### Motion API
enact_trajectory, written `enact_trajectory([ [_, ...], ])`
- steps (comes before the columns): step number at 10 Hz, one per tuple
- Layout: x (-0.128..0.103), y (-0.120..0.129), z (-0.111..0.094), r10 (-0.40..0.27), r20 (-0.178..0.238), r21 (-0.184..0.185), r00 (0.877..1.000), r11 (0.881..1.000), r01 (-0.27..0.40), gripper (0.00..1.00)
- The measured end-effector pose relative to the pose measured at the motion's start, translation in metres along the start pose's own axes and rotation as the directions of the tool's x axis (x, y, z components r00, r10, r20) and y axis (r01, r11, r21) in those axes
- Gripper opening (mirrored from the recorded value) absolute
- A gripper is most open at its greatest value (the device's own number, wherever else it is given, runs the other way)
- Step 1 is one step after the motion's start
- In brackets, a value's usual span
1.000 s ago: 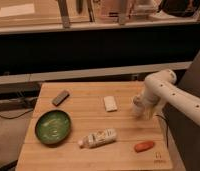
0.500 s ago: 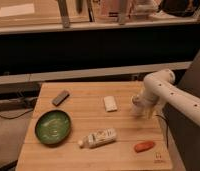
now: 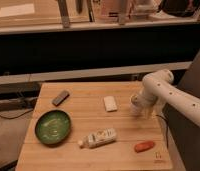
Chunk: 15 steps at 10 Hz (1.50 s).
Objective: Pick up the ceramic cup
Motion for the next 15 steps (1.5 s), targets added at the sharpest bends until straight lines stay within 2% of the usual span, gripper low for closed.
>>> enact_trajectory([
  [8, -0.004, -0.006, 0.004, -0.041, 0.002, 0.0, 0.999, 0.999, 0.041, 0.8],
  [11, -0.007, -0.009, 0.005, -0.06, 0.002, 0.001, 0.998, 0.998, 0.06, 0.75],
  [13, -0.008, -0.01, 0.006, -0.068, 0.001, 0.003, 0.998, 0.998, 0.068, 0.63],
  [15, -0.009, -0.012, 0.005, -0.081, -0.002, 0.006, 0.997, 0.997, 0.081, 0.4],
])
